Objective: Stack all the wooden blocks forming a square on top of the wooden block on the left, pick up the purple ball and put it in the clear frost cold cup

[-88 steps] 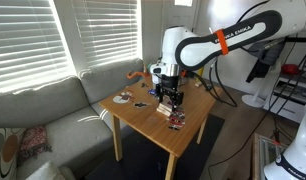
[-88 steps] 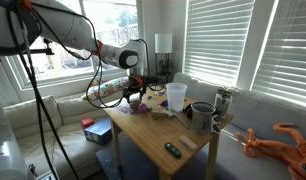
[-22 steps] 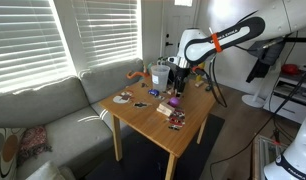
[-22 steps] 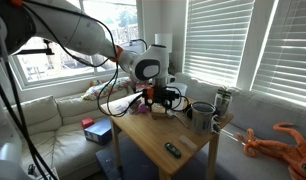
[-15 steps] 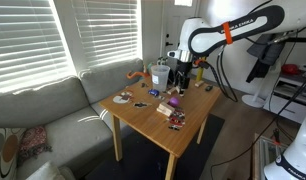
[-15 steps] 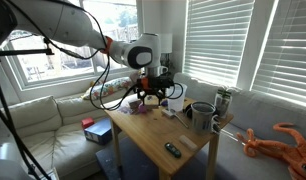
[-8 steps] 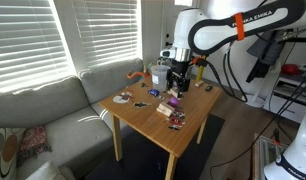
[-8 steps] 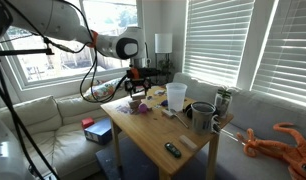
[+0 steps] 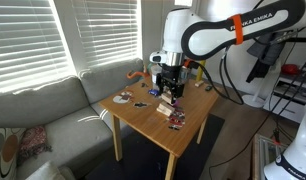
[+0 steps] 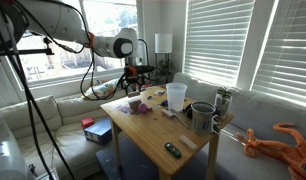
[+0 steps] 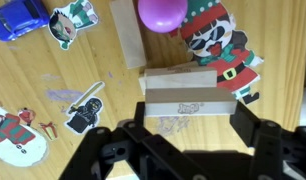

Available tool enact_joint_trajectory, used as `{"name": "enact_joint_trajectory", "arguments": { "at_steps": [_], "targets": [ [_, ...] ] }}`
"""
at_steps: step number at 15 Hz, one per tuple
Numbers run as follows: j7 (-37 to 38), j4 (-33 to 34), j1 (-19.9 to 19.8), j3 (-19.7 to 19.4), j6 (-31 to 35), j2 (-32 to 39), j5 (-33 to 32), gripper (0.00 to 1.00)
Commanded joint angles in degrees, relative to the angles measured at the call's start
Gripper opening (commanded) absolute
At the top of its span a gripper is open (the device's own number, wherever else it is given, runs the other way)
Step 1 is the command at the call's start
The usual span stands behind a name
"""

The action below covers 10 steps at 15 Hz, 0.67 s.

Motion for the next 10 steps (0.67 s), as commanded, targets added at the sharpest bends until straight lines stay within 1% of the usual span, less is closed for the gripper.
{"name": "enact_joint_trajectory", "arguments": {
  "at_steps": [1,6,10],
  "targets": [
    [-3.21,3.13,0.04,0.58,-2.23,2.89,-1.65,0.59],
    [-5.19,3.21,-0.18,0.81,-1.89,3.90,-1.92,0.59],
    [-5.22,2.43,-0.24,0.86,-1.63,3.41,-1.06,0.59]
  ]
}}
